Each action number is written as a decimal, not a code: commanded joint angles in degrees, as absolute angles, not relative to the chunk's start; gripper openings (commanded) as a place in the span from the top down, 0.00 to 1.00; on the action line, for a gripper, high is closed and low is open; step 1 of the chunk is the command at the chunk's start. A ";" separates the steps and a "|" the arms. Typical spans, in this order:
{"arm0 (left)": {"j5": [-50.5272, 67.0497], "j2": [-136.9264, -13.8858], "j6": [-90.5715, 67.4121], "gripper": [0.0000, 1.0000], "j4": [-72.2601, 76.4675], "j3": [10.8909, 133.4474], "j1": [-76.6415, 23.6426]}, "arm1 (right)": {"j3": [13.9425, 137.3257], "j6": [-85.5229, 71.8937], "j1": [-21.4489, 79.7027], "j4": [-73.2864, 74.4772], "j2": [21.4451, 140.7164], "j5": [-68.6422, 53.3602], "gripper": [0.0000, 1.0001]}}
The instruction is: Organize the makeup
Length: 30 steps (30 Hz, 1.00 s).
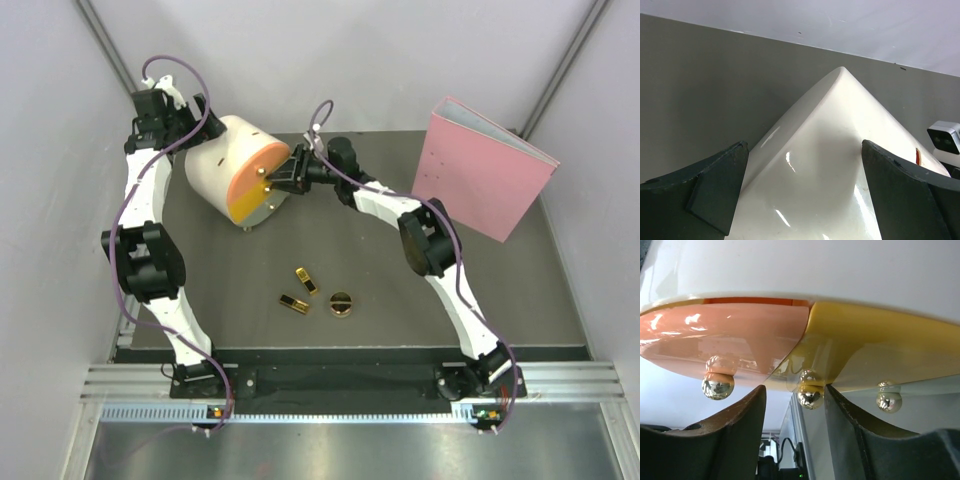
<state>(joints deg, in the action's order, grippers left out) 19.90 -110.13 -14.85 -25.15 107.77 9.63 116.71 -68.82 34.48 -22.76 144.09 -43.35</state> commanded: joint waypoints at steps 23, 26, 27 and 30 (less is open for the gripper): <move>19.07 -110.21 -12.74 0.02 -29.27 106.00 9.32 | 117.24 -67.06 36.21 -23.29 144.22 -43.77 0.53; 18.90 -110.04 -12.66 0.02 -29.27 105.82 9.40 | 118.38 -67.59 36.65 -22.68 144.84 -44.03 0.58; 18.90 -110.13 -12.74 0.02 -29.18 105.91 9.40 | 118.56 -67.85 36.91 -22.68 145.02 -44.12 0.59; 18.98 -109.95 -12.74 0.02 -29.27 105.73 9.40 | 118.83 -68.38 37.09 -22.94 145.28 -43.95 0.60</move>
<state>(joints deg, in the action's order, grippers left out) 20.05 -110.13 -14.85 -25.15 107.72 9.58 115.35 -68.18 35.79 -21.43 144.09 -43.66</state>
